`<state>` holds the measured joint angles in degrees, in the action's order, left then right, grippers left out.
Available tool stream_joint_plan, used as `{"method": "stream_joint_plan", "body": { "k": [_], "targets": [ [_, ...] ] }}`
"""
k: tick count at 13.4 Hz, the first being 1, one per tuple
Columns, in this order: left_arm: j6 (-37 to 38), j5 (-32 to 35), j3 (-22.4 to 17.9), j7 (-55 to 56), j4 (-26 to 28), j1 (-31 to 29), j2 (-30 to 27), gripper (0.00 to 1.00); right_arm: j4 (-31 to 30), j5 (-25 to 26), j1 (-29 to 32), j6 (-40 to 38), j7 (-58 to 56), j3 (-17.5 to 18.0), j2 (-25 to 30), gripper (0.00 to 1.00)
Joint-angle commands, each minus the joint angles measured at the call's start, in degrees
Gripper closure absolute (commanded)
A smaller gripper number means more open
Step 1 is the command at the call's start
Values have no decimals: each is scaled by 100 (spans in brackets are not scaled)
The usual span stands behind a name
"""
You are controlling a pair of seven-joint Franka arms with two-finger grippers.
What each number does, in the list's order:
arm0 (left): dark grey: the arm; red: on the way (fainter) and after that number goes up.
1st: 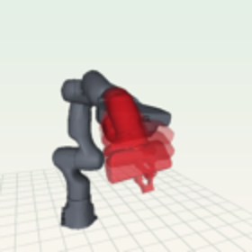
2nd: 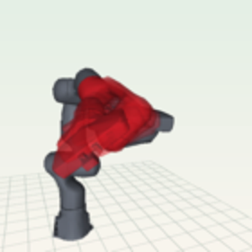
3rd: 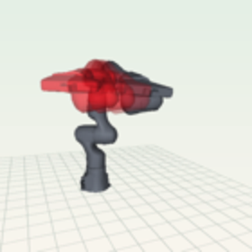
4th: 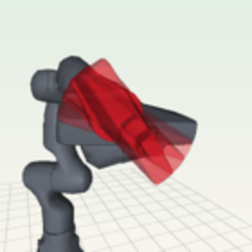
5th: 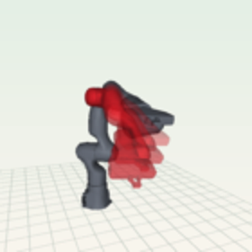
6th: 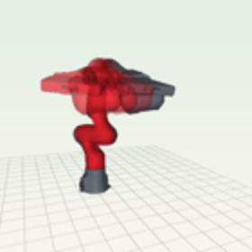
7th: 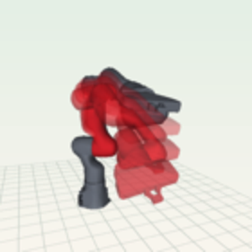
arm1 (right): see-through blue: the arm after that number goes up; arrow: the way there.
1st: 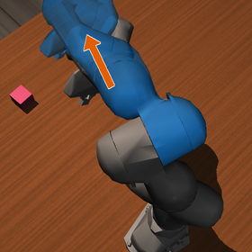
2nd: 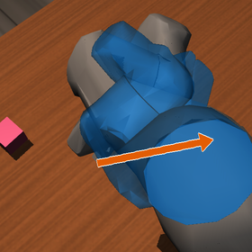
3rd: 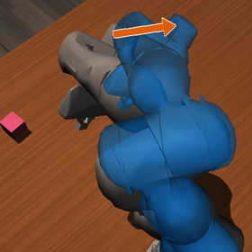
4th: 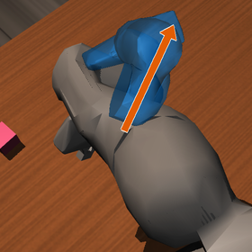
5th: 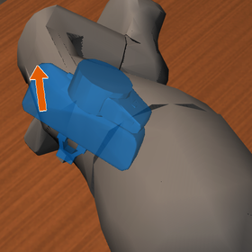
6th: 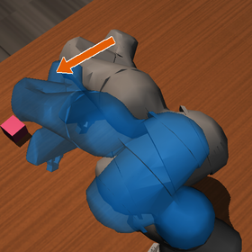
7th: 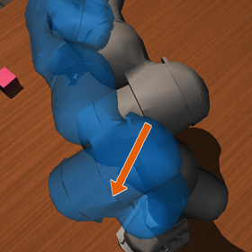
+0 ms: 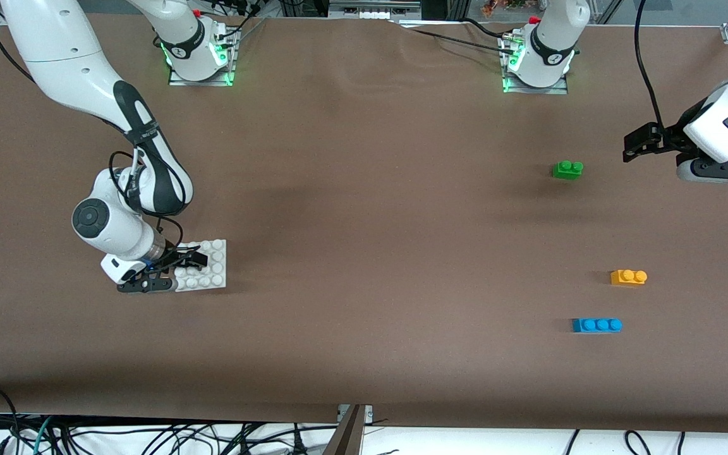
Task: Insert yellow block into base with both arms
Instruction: 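Push the white base plate with the right gripper toward the table middle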
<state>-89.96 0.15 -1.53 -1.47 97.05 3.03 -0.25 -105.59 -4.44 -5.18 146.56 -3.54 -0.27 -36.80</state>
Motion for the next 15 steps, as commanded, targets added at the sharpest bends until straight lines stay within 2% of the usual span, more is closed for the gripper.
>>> {"method": "stream_joint_plan", "body": {
  "k": [1,6,8,11,13,15],
  "targets": [
    [102,-51,-5,7,-125,5,43,0,162,-30,254,127,-436,80,-161,0],
    [102,-51,-5,16,-125,5,43,0,197,-101,290,153,-367,97,-301,0],
    [102,-51,-5,16,-125,5,43,0,197,-205,290,328,-323,263,-380,17],
    [110,-51,-5,16,-125,5,43,0,284,-233,281,320,-103,299,-468,39],
    [110,-51,-5,16,-125,5,43,0,372,-233,246,277,133,466,-442,47],
    [102,-51,-5,16,-125,5,42,0,460,-233,1,276,397,467,-442,47]
  ]
}}
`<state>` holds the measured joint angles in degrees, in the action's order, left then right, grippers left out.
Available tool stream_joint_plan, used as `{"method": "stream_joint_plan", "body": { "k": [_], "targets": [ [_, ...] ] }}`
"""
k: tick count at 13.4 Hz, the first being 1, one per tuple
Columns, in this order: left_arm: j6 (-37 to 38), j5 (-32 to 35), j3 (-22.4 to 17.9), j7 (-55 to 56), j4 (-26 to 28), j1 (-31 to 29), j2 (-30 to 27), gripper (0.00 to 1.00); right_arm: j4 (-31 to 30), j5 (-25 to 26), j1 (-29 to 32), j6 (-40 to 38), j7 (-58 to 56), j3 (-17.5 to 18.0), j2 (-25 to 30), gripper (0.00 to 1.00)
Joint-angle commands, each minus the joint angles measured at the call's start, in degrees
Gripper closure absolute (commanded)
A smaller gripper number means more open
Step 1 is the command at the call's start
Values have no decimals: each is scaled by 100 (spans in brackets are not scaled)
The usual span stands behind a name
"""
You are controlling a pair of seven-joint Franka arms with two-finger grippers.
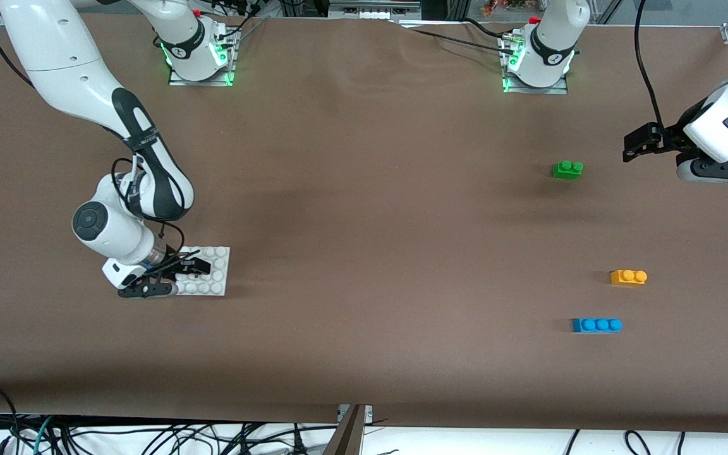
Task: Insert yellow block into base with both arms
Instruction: 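Push the white base plate with the right gripper toward the table middle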
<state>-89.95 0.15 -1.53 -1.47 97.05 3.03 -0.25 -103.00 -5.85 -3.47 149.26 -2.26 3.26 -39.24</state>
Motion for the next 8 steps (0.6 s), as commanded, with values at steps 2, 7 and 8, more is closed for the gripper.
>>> {"method": "stream_joint_plan", "body": {
  "k": [2,7,8],
  "targets": [
    [100,-51,-5,16,-125,5,42,0,210,-92,-373,7,637,113,-198,47],
    [109,-51,-5,16,-125,5,42,0,499,-48,-953,33,1604,113,-443,47],
    [109,-51,-5,16,-125,5,42,0,604,-48,-1128,42,1806,105,-513,47]
  ]
}}
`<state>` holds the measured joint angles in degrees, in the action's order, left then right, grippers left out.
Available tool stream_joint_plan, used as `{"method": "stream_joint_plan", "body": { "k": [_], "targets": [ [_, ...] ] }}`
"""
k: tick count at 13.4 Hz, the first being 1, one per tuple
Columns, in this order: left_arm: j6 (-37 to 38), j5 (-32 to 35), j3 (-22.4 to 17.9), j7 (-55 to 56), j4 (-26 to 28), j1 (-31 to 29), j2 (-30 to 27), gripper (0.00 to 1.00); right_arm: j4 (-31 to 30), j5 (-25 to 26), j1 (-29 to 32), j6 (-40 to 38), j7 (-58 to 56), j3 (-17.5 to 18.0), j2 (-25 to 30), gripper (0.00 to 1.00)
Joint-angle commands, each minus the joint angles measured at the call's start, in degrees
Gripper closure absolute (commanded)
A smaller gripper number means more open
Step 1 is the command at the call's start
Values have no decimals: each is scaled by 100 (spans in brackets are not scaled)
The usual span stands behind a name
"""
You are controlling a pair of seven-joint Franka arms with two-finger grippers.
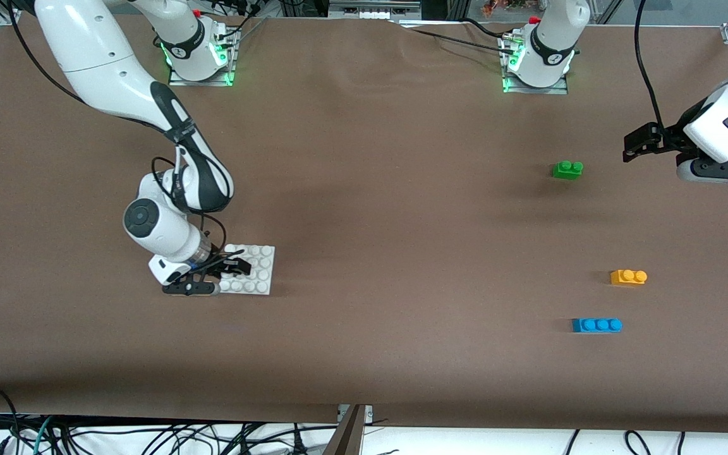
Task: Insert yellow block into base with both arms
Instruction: 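Push the white base plate with the right gripper toward the table middle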
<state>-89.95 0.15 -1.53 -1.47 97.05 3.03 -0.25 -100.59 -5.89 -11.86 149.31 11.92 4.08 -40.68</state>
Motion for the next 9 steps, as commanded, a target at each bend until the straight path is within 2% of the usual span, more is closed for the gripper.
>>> {"method": "stream_joint_plan", "body": {
  "k": [1,9],
  "targets": [
    [100,-51,-5,16,-125,5,42,0,495,-27,-447,36,634,5,-457,47],
    [100,-51,-5,16,-125,5,42,0,1479,-18,-1721,28,1409,-100,-1064,47]
  ]
}}
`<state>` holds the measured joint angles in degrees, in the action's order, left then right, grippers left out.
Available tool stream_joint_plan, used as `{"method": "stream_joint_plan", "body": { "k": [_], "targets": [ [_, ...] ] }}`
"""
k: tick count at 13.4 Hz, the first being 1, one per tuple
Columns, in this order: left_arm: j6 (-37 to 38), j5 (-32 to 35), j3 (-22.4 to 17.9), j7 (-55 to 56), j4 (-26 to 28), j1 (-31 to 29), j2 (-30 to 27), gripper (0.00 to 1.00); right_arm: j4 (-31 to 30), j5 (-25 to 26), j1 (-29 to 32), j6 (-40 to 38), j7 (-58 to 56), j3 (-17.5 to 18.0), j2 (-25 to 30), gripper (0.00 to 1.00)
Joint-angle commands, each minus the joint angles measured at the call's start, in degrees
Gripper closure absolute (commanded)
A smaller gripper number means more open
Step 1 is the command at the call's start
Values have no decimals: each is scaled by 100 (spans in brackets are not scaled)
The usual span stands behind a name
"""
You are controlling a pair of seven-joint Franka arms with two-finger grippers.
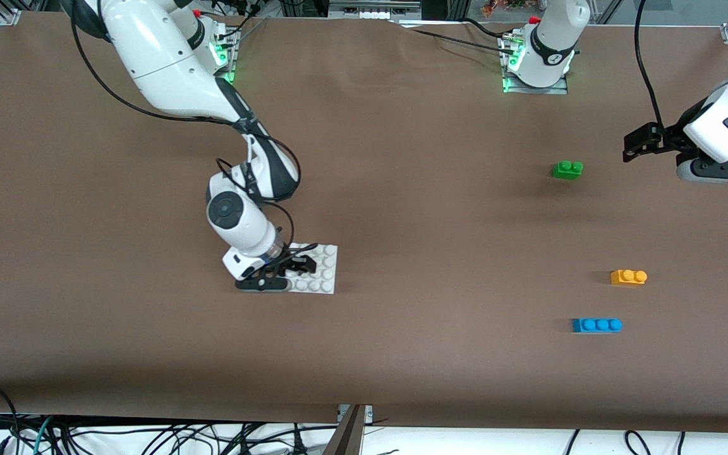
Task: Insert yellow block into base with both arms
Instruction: 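Push the white base plate with the right gripper toward the table middle, then withdraw the right gripper while the left gripper reaches the yellow brick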
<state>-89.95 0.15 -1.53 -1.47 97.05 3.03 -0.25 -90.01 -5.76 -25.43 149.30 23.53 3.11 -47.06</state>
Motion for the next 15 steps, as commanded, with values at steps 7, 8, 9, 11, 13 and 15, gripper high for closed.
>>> {"method": "stream_joint_plan", "body": {
  "k": [7,8,9,11,13,15],
  "targets": [
    [100,-51,-5,16,-125,5,42,0,1538,-48,-1367,37,1320,-320,-1165,47],
    [100,-51,-5,16,-125,5,42,0,1704,-48,-1473,37,1512,-320,-1253,47],
    [100,-51,-5,16,-125,5,42,0,1871,-48,-1578,37,1723,-329,-1349,47],
    [100,-51,-5,7,-125,5,42,0,2118,-48,-1719,55,1970,-338,-1516,47],
    [100,-51,-5,16,-125,5,42,0,2303,-48,-1860,72,2190,-338,-1648,46],
    [100,-59,3,16,-125,14,42,0,2470,-48,-1983,194,2313,-329,-1780,46]
  ]
}}
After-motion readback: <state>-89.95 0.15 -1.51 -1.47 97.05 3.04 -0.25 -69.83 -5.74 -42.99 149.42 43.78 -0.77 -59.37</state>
